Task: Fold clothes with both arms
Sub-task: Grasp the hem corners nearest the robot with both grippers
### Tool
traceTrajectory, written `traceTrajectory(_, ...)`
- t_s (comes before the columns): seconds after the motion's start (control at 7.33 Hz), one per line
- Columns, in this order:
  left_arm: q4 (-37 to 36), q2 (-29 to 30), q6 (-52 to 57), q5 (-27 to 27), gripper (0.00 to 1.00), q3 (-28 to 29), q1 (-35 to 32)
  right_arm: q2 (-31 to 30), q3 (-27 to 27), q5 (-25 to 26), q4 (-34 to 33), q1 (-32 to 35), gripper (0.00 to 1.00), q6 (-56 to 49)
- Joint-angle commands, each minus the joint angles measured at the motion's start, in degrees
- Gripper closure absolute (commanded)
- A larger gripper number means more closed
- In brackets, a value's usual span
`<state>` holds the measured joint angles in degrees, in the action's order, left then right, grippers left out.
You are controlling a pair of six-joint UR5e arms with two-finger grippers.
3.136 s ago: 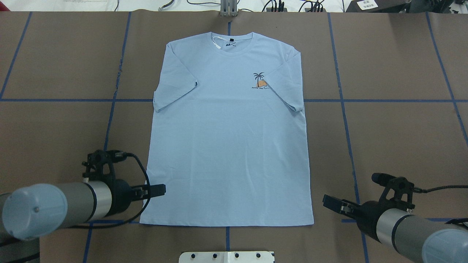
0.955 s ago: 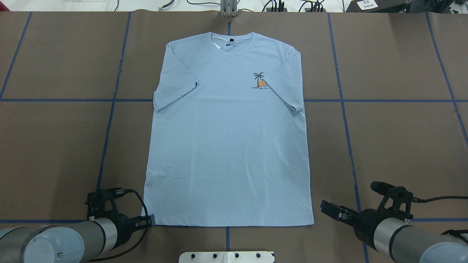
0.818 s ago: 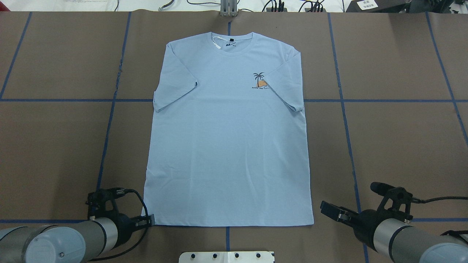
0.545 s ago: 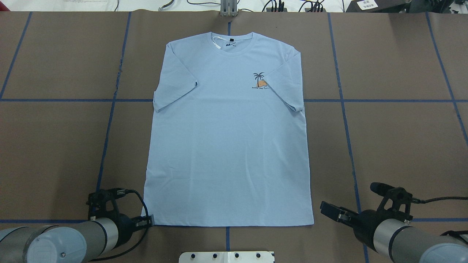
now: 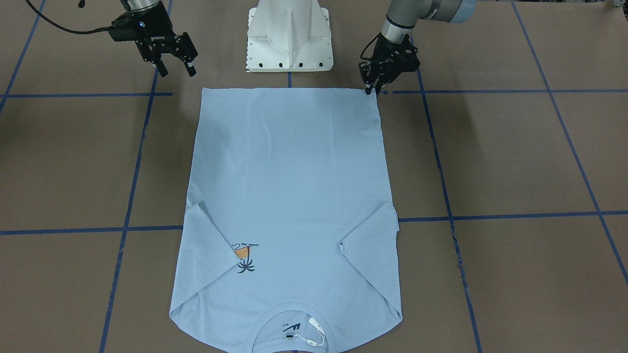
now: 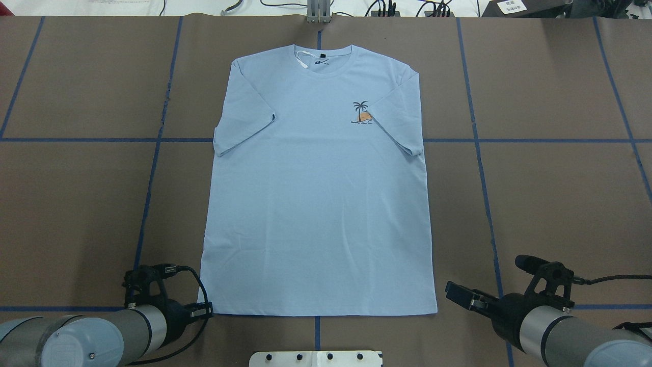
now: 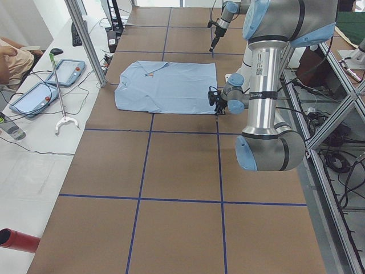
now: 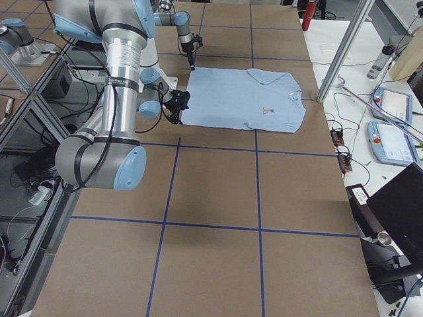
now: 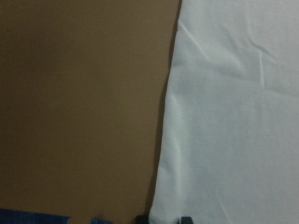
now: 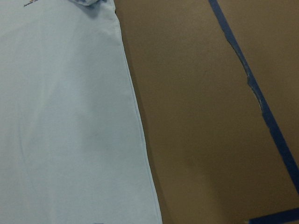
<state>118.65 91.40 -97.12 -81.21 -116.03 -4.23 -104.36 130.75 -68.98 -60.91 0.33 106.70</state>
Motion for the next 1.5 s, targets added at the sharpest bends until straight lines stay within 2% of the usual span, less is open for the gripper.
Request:
traceTrajectory(0.0, 0.0, 0.09, 0.0, -0.09, 1.0, -0.42, 0.18, 0.73, -0.75, 0.24, -0.08, -0.15, 0.05, 0.0)
traceTrajectory(0.68, 0.0, -0.08, 2.99, 0.0, 1.0, -1.65, -0.43, 2.22, -1.72, 1.3, -0.08, -1.2, 0.07, 1.13)
traceTrajectory(0.82, 0.0, 0.09, 2.9, 0.0, 1.0, -1.65, -0.35, 5.54, -2.85, 2.34, -3.13, -1.64, 0.13, 5.32)
traceTrajectory(0.95, 0.0, 0.18, 2.9, -0.09, 1.0, -1.74, -0.26, 12.79, -2.95, 4.18, -15.08, -2.86, 0.15, 10.58)
traceTrajectory(1.09, 0.09, 0.27, 2.9, -0.18, 1.0, -1.83, -0.26, 18.52, -5.13, 5.33, -23.29, -4.53, 0.15, 14.03)
traceTrajectory(1.23, 0.09, 1.14, 2.9, -0.18, 1.0, -1.74, -0.34, 20.14, -7.85, 5.43, -23.98, -4.54, 0.17, 14.58)
traceTrajectory(1.36, 0.09, 1.58, 2.81, -0.18, 1.0, -1.74, -0.17, 19.55, -7.87, 5.43, -24.25, -4.46, 0.21, 15.29)
